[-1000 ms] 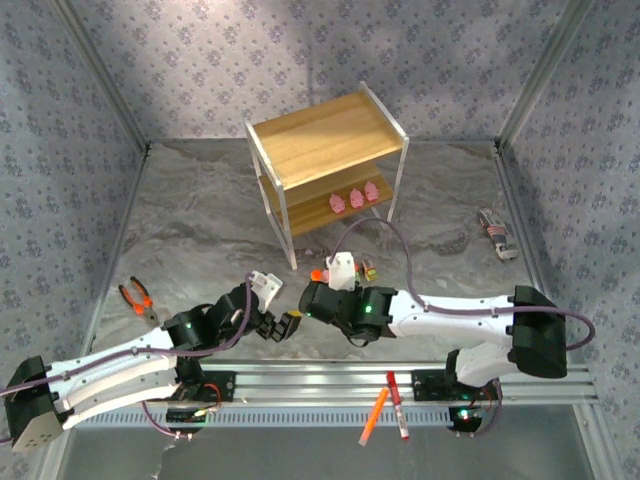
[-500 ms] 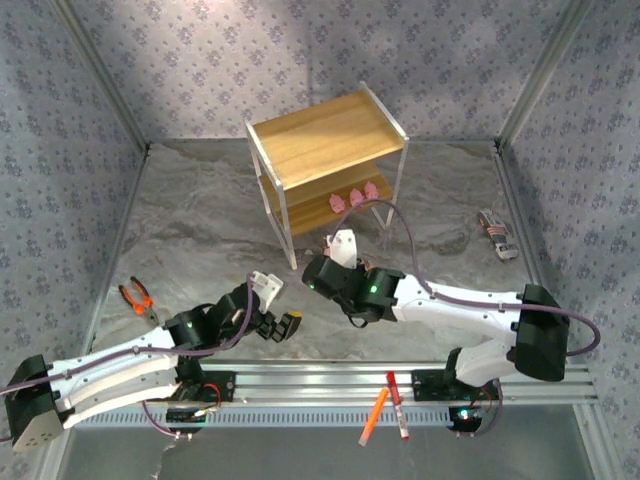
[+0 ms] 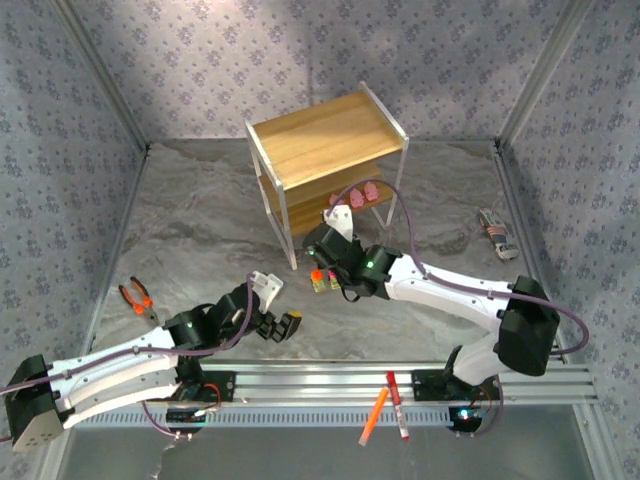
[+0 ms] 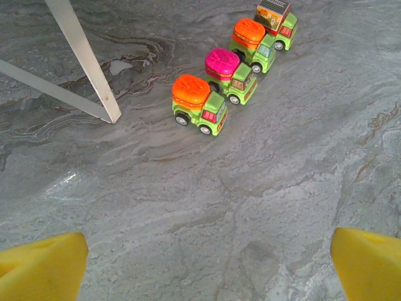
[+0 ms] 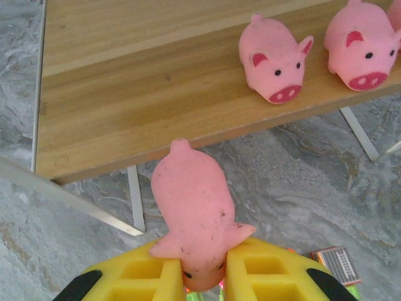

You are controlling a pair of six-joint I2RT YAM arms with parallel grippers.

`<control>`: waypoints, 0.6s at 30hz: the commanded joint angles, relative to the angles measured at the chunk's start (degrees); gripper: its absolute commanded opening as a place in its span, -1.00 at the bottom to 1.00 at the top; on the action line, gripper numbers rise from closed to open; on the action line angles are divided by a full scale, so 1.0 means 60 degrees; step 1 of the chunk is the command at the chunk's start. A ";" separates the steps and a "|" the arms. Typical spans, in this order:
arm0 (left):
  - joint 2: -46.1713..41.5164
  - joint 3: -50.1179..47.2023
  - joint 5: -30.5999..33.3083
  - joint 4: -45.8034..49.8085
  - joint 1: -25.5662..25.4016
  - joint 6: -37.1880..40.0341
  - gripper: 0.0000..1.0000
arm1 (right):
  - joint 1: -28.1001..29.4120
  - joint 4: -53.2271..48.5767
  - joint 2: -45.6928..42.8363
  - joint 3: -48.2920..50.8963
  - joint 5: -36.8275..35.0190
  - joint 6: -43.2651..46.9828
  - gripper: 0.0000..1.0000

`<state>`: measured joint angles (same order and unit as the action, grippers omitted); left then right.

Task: Place and organize the plastic toys onto the shelf

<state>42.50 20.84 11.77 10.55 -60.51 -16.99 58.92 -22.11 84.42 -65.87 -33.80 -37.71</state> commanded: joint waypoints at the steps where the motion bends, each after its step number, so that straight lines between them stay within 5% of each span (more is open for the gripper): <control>1: 0.0014 0.0374 -0.0095 0.0044 0.0007 0.0049 0.99 | -0.0157 0.0286 0.0247 -0.0333 0.0239 0.0576 -0.59; 18: -0.0020 0.0365 -0.0072 0.0073 0.0007 0.0053 0.99 | -0.0802 0.0730 0.1235 -0.1369 0.0834 0.1074 -0.59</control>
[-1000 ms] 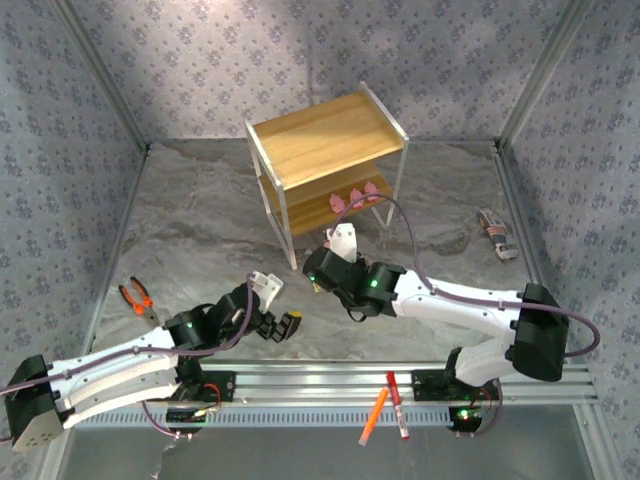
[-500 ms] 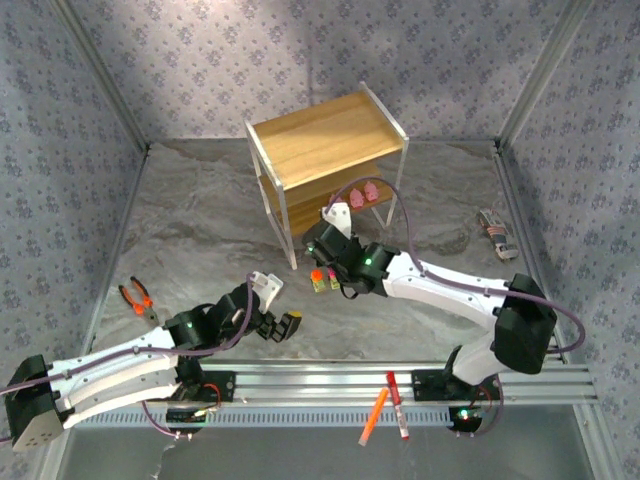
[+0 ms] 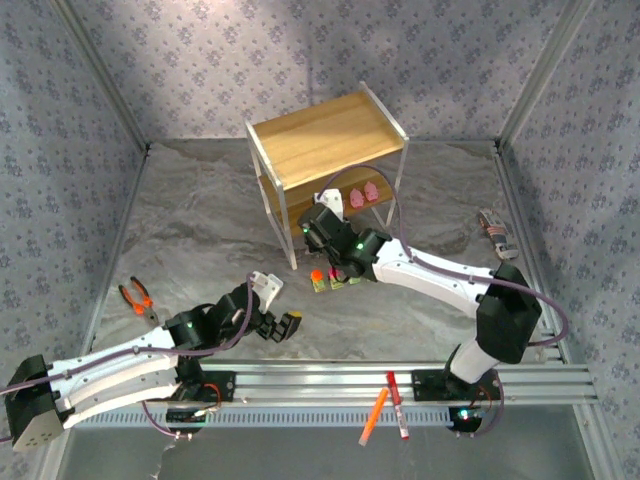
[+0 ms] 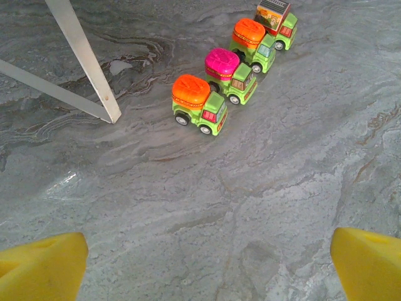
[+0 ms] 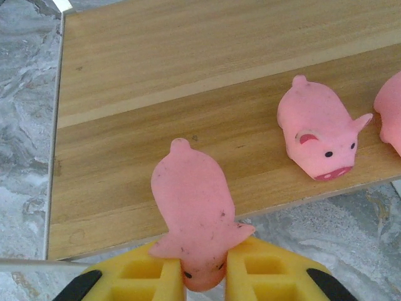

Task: Place and organize the plastic toys onto the shelf

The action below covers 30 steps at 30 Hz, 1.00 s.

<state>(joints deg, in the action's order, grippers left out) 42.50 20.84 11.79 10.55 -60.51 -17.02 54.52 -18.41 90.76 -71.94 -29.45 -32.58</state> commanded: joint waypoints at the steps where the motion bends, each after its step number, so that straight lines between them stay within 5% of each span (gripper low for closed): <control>1: -0.0037 0.0373 -0.0080 0.0073 0.0007 0.0052 0.99 | -0.0085 0.0168 0.0194 -0.0346 0.0119 0.0229 -0.59; 30: -0.0089 0.0366 -0.0005 0.0117 0.0007 0.0053 0.99 | -0.0451 0.0825 0.0609 -0.0312 0.0042 0.0550 -0.59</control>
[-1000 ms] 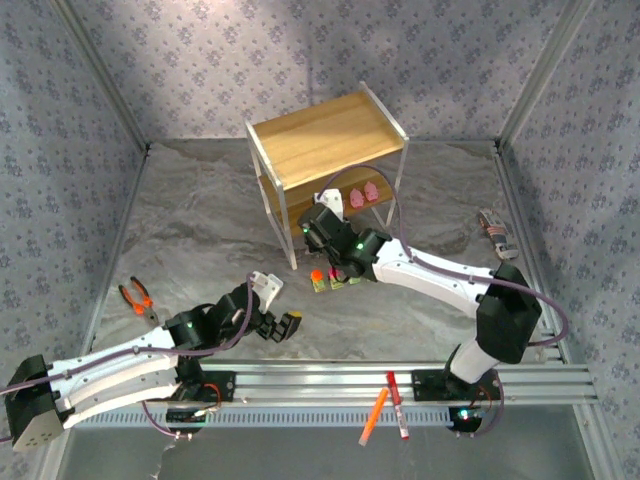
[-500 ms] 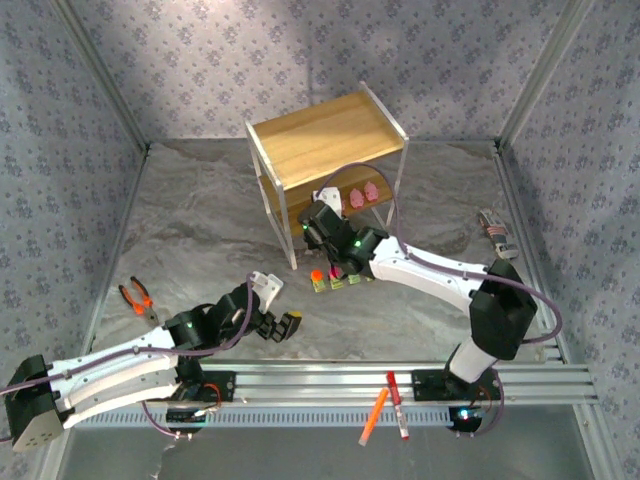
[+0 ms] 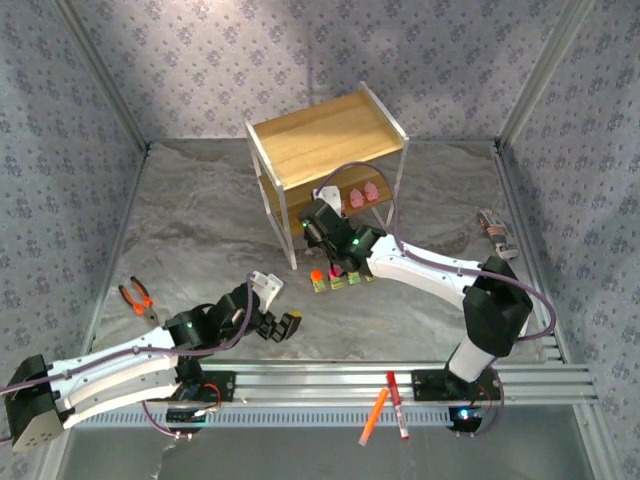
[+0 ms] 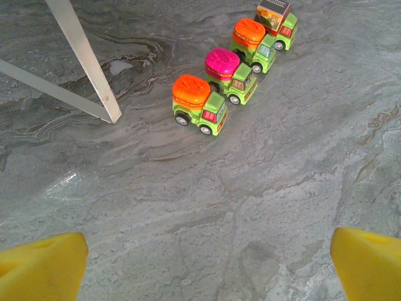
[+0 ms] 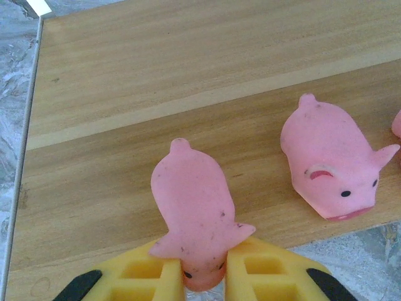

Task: Place and organize the plastic toys onto the shelf

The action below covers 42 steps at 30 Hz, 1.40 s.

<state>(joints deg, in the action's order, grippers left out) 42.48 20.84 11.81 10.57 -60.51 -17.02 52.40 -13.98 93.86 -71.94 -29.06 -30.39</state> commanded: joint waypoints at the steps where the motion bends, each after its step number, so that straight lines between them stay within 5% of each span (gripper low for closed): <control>1: -0.0080 0.0364 -0.0014 0.0114 0.0007 0.0053 0.99 | -0.0111 0.0088 0.0115 -0.0329 -0.0006 0.0189 -0.59; 42: -0.0158 0.0350 0.0036 0.0136 0.0007 0.0051 0.99 | -0.0238 0.0080 0.0462 -0.0524 0.0233 0.0317 -0.50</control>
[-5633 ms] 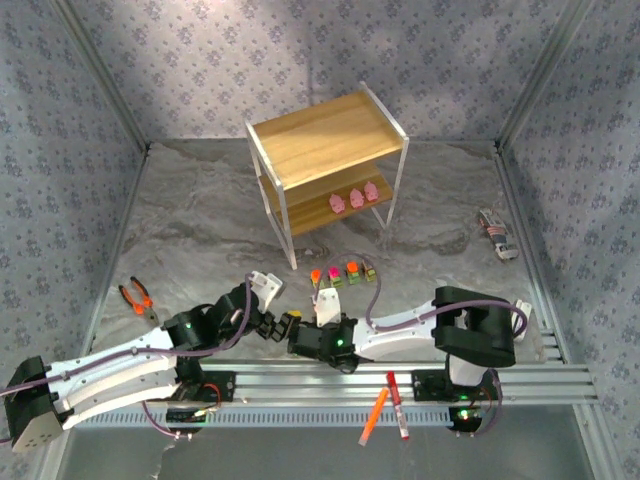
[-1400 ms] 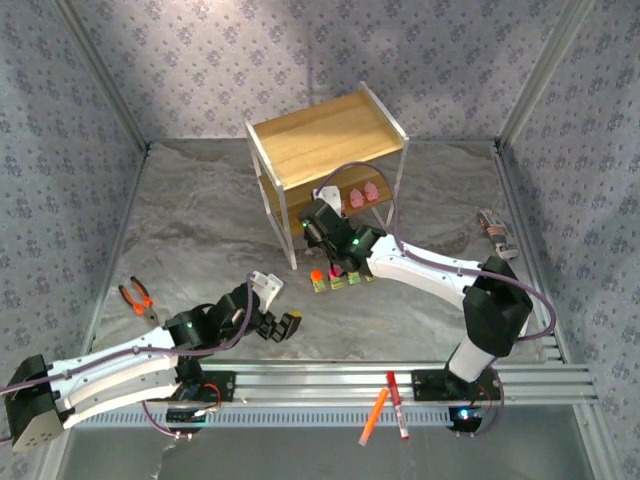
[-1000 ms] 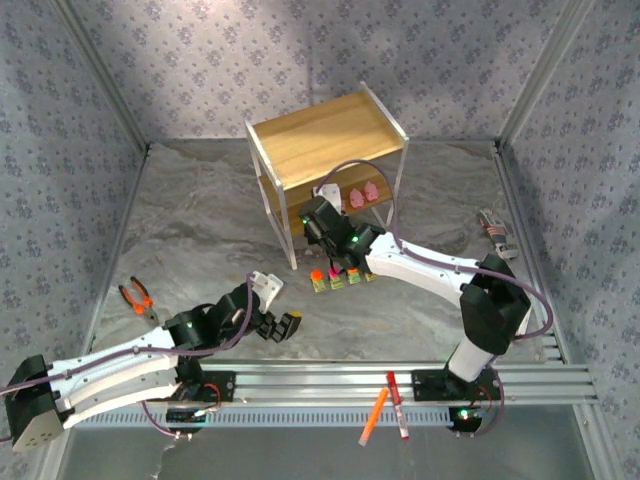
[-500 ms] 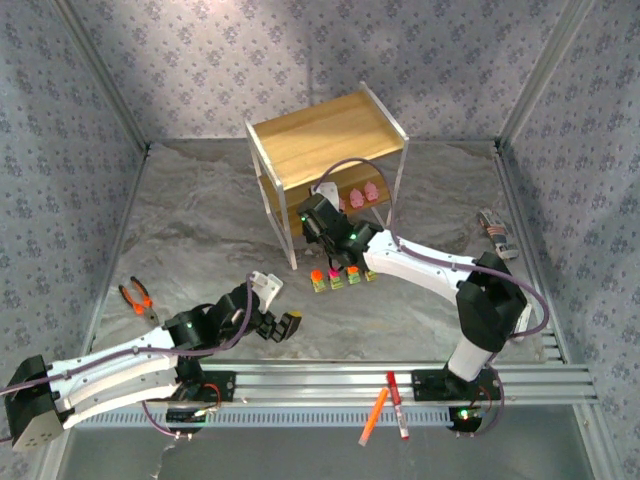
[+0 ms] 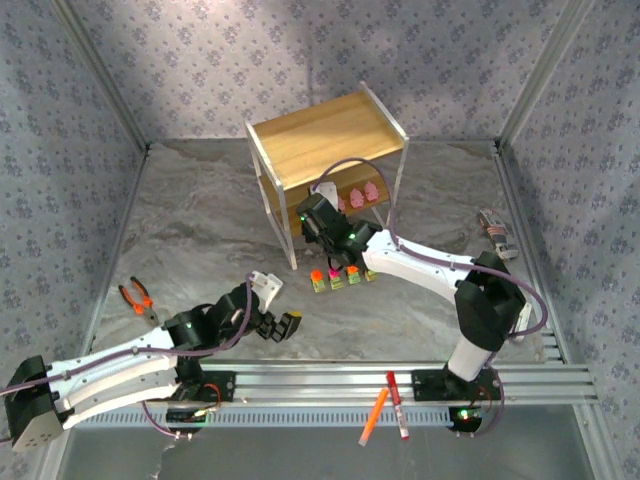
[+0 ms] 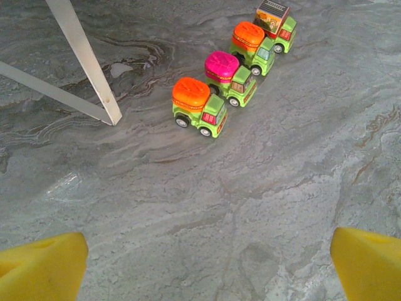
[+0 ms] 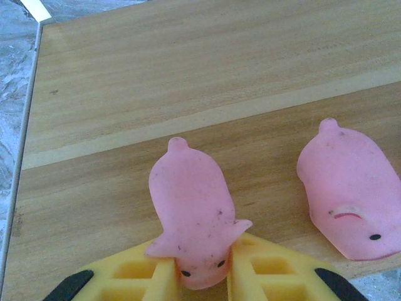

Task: Place and organize the plastic toys onto the shelf

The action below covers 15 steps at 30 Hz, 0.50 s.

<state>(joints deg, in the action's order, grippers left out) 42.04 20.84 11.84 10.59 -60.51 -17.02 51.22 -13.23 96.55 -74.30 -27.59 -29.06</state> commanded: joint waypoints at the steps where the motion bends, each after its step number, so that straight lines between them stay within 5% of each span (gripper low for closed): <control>1: -0.0073 0.0351 0.0029 0.0139 0.0007 0.0049 0.99 | -0.0048 -0.0023 0.0001 -0.0104 -0.0013 0.0080 -0.49; 15: -0.0020 0.0364 -0.0005 0.0110 0.0014 0.0050 0.99 | -0.0028 -0.0113 -0.0020 -0.0181 -0.0024 0.0130 -0.43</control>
<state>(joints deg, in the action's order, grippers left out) 42.06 20.84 11.84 10.59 -60.51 -17.02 51.22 -13.26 96.55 -74.30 -27.59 -29.04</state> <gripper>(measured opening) 0.993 0.282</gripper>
